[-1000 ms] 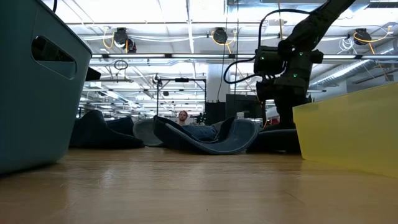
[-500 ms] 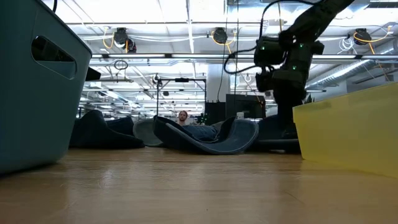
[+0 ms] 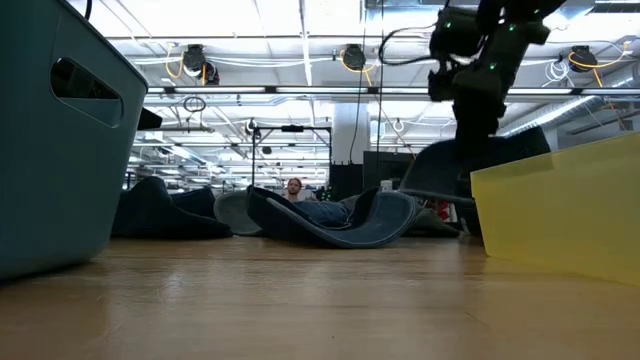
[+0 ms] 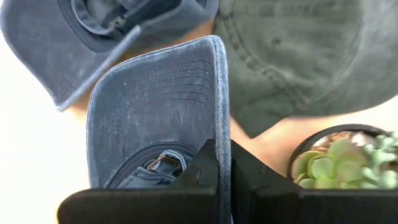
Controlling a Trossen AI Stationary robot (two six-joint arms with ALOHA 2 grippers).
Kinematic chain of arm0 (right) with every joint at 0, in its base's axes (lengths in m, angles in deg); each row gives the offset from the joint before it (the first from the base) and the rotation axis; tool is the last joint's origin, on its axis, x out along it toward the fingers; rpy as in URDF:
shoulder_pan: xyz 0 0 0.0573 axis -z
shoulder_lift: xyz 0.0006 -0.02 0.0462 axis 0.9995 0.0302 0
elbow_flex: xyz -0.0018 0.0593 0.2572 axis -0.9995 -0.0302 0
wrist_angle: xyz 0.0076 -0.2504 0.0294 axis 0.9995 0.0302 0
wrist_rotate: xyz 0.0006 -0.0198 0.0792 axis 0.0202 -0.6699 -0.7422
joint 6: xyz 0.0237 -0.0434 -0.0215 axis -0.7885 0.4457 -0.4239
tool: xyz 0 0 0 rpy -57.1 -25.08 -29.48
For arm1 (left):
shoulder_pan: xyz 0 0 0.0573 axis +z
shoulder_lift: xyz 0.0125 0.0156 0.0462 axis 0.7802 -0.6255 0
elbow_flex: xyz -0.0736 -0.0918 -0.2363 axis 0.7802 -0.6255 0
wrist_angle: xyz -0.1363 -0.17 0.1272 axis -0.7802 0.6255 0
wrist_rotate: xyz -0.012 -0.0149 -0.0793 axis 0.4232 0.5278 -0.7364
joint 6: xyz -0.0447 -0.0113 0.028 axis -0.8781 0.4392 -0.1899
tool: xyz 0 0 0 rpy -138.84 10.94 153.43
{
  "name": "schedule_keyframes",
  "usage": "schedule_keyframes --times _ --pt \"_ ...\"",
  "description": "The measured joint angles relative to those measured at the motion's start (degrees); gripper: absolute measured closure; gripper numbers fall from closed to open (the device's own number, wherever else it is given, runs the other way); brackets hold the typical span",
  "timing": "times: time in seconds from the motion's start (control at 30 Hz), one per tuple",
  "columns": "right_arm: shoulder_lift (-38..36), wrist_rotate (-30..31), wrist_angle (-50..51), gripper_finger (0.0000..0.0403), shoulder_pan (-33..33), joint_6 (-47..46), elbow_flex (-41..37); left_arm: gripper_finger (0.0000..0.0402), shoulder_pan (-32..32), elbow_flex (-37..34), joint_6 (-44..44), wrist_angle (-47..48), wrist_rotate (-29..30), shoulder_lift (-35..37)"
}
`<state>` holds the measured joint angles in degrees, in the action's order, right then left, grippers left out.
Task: Pick & Place hat
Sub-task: Put the right dark blue cap into the blue bin
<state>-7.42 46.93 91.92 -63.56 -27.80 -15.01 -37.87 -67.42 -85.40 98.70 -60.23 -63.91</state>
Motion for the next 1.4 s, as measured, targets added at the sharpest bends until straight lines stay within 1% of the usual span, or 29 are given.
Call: schedule_keyframes --times 0.1,0.47,0.67,0.9,1.2,1.4 --pt "-3.17 1.08 -0.01 0.0403 -0.63 0.87 0.03 0.0327 0.02 0.00 0.00 0.00 0.00 0.00" --pt "-14.39 1.10 -0.06 0.0403 -3.18 5.96 0.04 0.0327 0.02 0.00 0.00 0.00 0.00 0.00" --pt "-19.28 1.10 -2.49 0.0403 -5.10 8.21 0.04 0.0327 0.01 0.00 0.00 0.00 -0.02 0.01" --pt "-21.84 1.10 -11.31 0.0403 -7.79 7.98 0.07 0.0327 0.02 0.00 0.00 0.00 0.00 0.00" --pt "-21.72 1.22 -26.33 0.0403 -11.62 8.13 0.07 0.0327 0.02 0.00 0.00 0.00 -0.02 0.00" --pt "-21.46 4.44 -33.56 0.0403 -13.30 10.08 0.07 0.0327 0.00 0.00 0.00 0.00 -0.01 0.01"
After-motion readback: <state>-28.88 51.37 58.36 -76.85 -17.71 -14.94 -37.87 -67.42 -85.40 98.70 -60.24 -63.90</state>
